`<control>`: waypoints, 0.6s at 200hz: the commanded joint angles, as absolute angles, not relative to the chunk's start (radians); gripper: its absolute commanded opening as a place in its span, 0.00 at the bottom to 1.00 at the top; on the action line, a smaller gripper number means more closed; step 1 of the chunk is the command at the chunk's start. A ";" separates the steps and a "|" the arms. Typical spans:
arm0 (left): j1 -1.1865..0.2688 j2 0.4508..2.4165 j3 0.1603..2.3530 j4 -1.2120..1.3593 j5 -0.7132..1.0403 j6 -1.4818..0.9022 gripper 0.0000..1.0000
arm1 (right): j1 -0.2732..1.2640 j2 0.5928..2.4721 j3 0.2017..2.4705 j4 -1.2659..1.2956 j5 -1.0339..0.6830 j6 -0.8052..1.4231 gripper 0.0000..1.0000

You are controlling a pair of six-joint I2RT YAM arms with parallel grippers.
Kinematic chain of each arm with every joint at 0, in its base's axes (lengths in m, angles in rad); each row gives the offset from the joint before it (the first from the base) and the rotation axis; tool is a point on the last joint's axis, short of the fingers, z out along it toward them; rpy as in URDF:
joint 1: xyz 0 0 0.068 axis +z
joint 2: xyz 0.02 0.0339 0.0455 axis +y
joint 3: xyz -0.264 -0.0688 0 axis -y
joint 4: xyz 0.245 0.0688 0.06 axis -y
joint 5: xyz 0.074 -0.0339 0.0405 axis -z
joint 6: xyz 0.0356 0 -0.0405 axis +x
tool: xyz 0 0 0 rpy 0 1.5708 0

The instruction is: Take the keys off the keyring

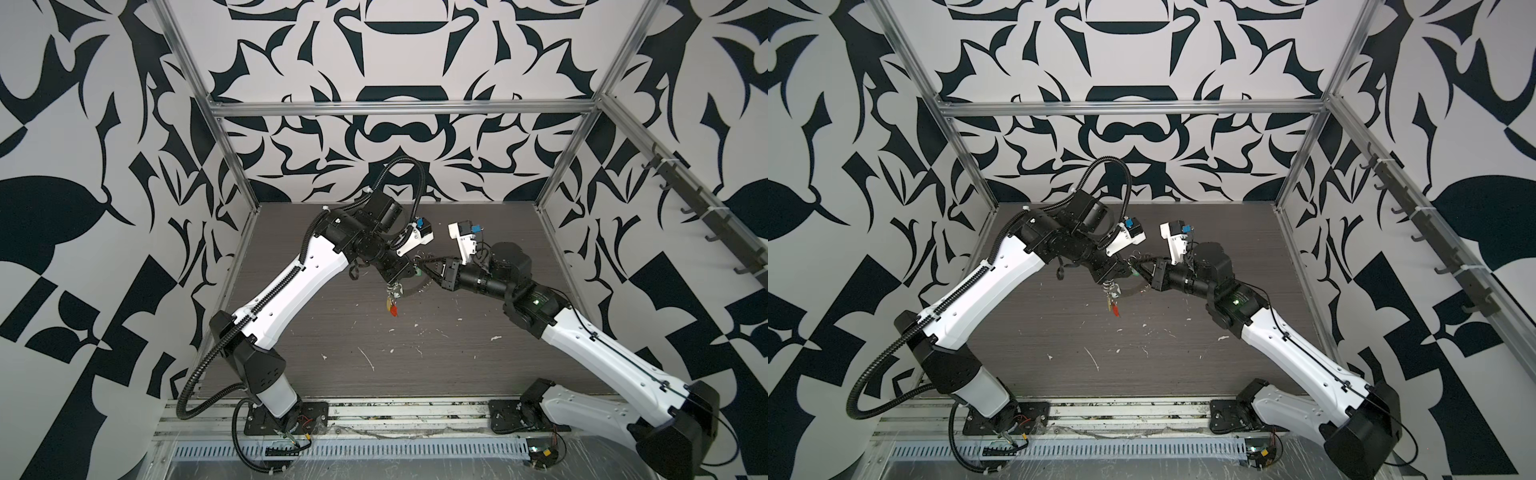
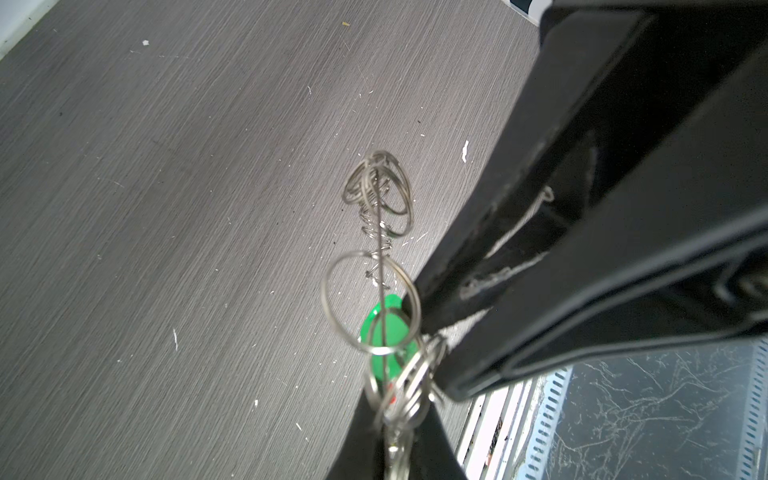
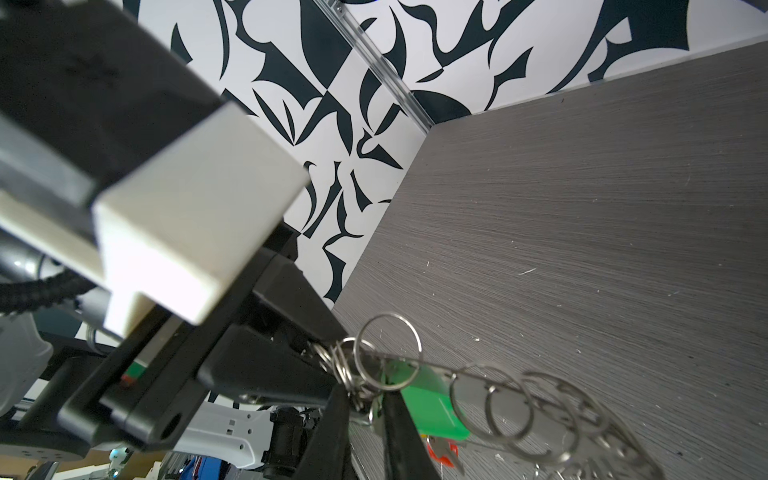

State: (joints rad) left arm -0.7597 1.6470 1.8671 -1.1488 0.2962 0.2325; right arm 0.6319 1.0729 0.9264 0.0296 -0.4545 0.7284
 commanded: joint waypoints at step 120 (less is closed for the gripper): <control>-0.762 1.657 1.872 -1.185 0.316 0.244 0.00 | 0.633 1.075 0.966 0.106 -0.462 0.723 0.20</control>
State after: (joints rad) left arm -0.7597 1.6535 1.8671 -1.1492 0.2958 0.2352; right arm 0.6319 1.0859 0.9268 0.0494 -0.4603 0.7311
